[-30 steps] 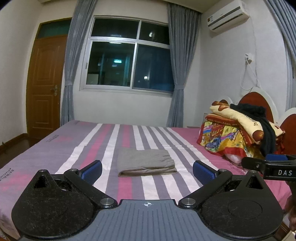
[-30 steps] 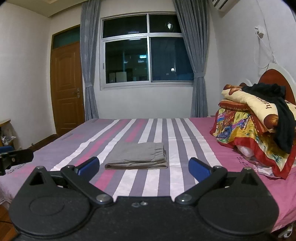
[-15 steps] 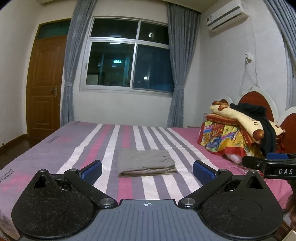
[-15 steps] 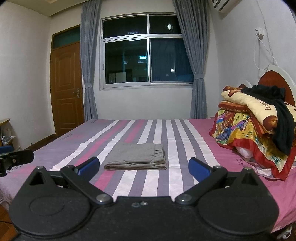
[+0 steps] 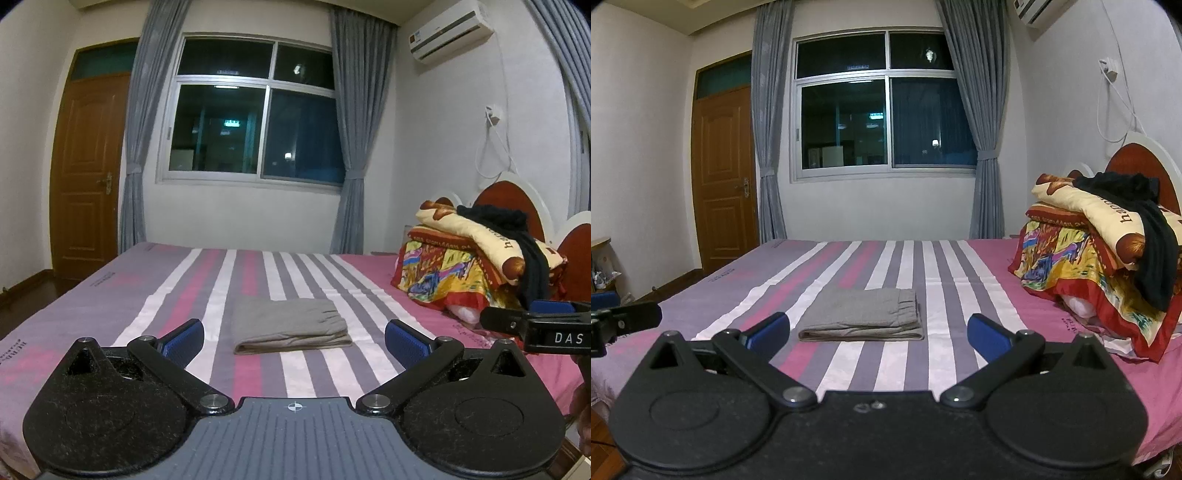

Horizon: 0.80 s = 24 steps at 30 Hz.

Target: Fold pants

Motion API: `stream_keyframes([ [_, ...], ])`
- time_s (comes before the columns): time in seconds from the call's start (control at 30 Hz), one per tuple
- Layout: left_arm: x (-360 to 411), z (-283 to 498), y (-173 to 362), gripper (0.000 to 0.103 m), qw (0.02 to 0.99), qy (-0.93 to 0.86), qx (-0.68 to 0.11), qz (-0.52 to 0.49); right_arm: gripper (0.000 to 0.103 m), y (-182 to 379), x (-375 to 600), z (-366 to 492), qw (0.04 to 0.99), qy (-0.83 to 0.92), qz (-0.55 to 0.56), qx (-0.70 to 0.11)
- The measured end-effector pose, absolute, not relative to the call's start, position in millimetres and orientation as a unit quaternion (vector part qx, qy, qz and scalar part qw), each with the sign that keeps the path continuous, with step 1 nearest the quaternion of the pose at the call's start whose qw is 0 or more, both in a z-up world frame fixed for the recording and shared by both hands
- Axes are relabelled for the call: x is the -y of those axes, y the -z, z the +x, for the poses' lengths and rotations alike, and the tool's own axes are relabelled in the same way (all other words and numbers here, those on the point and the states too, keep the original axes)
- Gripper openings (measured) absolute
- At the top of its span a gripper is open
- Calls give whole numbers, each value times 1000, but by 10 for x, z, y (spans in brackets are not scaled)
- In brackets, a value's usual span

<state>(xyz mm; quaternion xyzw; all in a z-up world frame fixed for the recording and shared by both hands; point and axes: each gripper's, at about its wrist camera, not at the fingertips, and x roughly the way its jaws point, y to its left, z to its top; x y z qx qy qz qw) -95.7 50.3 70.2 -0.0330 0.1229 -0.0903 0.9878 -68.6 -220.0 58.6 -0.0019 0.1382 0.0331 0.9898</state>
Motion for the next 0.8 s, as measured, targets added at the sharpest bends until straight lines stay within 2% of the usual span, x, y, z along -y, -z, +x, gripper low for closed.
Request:
stream_keyframes([
  [0.8,-596,-903,-659,103,988,93,-118,-30,103,-631,2176,-646,991,-23,-15,-133],
])
